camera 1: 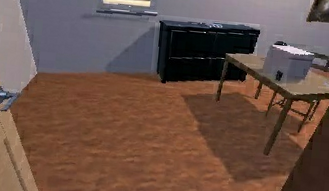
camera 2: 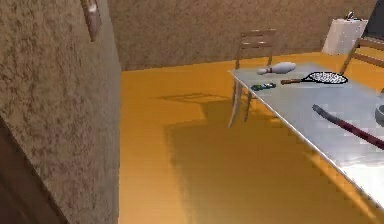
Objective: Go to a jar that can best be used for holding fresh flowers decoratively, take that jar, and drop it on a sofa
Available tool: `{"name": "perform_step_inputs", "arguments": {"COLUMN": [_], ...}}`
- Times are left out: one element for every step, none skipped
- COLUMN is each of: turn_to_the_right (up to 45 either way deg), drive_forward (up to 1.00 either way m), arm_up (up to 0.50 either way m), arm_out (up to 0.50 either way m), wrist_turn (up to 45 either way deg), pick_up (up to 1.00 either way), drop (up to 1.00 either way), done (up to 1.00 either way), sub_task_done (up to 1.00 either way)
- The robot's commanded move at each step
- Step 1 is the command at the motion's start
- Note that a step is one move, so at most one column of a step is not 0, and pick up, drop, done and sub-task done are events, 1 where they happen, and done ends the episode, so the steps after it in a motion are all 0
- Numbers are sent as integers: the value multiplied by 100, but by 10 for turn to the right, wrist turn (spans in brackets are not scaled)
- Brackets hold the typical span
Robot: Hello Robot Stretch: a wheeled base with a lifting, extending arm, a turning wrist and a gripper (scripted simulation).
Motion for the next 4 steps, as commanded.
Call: {"name": "perform_step_inputs", "arguments": {"turn_to_the_right": [0,270,0,60], "drive_forward": [65,0,100,0], "arm_up": [0,0,0,0], "arm_out": [0,0,0,0], "wrist_turn": [0,0,0,0], "pick_up": [0,0,0,0], "drop": [0,0,0,0], "done": [0,0,0,0], "sub_task_done": [0,0,0,0]}}
